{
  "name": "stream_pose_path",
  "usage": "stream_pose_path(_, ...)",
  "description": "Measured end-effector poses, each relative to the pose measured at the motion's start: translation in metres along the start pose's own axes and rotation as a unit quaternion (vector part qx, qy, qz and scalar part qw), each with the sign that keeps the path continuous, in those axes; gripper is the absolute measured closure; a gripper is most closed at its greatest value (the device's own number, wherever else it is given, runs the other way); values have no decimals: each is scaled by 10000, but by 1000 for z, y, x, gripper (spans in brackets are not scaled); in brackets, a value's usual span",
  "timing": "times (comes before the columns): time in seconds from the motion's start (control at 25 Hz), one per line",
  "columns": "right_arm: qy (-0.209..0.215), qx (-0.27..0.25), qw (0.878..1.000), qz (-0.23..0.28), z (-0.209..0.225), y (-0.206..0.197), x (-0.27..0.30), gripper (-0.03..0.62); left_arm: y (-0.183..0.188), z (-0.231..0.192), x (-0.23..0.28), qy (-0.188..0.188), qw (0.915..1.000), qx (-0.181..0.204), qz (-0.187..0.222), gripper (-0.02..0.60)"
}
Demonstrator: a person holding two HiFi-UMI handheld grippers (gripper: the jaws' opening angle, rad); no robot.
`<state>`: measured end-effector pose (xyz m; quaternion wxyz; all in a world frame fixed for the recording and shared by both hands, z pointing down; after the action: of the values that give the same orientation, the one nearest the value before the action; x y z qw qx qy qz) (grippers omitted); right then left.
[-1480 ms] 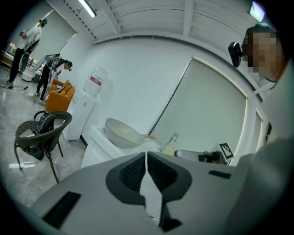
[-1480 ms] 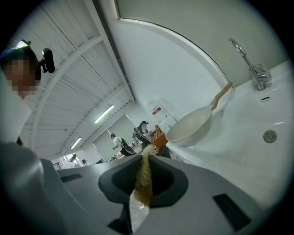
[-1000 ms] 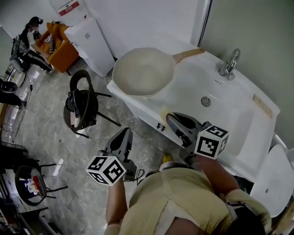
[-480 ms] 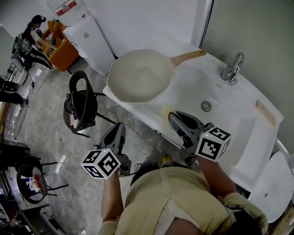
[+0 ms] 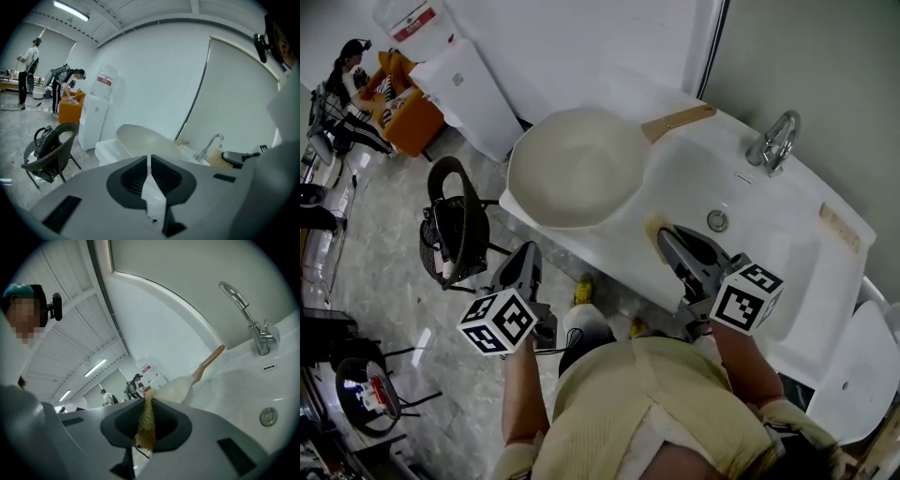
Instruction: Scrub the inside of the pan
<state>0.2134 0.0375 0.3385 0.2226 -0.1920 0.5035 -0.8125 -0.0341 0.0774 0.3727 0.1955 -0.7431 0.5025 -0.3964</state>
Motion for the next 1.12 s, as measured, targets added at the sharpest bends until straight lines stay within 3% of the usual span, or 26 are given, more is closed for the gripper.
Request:
stream_pose_path(0.32,-559,17,9984,113,19,14,45,539,53,-36,43,-20,9999,55,-146,458)
stream_pose_path(0.64,-926,-374,9950,77,16,27,98,539,95,-67,92,-166,9986,79,-489,406)
stream_pose_path(1.12,-1561,-738,9849,96,24,40,135,539,112,-86,149,-446,9918,367,-1137,403)
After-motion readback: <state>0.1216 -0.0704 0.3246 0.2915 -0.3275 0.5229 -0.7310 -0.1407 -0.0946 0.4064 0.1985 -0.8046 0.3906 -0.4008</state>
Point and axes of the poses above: the fingertips, and each gripper's own axes: x forward along the fingers, z to its right, y out of its top, the point moved 2 cm from there along -x, backward along the fingers, and after that the axes turned 14 degrees about -x, right-handed, at the moved point
